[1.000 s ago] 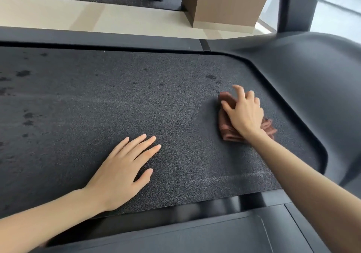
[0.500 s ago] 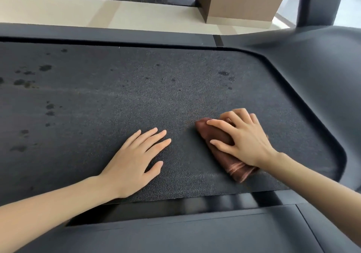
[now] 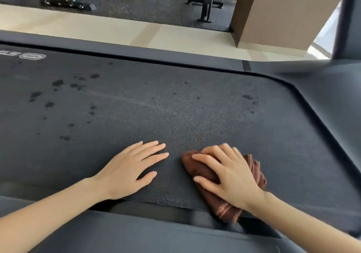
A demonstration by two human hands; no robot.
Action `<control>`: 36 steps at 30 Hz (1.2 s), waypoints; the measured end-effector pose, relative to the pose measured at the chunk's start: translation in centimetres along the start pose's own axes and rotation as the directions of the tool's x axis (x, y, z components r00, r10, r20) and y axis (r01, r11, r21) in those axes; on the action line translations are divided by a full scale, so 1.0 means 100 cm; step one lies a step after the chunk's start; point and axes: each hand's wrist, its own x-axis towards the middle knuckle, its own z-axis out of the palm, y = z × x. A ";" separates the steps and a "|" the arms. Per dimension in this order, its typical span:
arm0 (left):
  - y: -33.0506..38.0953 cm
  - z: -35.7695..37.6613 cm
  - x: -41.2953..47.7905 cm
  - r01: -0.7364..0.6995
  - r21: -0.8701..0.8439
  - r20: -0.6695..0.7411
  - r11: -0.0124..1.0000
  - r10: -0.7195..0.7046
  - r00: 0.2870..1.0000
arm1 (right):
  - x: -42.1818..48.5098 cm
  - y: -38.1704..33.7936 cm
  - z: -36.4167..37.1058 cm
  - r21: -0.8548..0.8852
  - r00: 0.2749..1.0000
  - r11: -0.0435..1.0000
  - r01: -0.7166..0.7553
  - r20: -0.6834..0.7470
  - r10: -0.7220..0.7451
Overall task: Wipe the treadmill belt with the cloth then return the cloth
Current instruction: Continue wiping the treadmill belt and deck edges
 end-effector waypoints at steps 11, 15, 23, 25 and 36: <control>-0.001 -0.005 -0.004 0.025 -0.023 0.046 0.999 -0.024 0.999 | 0.027 0.055 0.013 -0.058 1.000 0.998 0.005 -0.022 -0.006; 0.001 -0.002 -0.005 0.037 -0.042 0.016 0.998 -0.037 0.999 | 0.080 0.081 0.025 -0.139 0.854 0.845 -0.516 -0.019 0.519; -0.005 0.003 -0.004 0.029 -0.046 -0.024 0.999 -0.030 0.999 | 0.054 -0.008 0.030 -0.013 0.999 1.000 0.003 -0.044 -0.004; -0.006 0.004 -0.005 0.029 -0.062 -0.035 0.998 -0.031 0.999 | 0.052 0.016 0.022 -0.061 0.999 0.998 -0.004 -0.033 0.002; -0.005 0.004 -0.004 0.006 -0.014 -0.048 1.000 -0.007 0.999 | 0.037 0.058 0.018 -0.248 0.764 0.725 -0.642 -0.123 0.634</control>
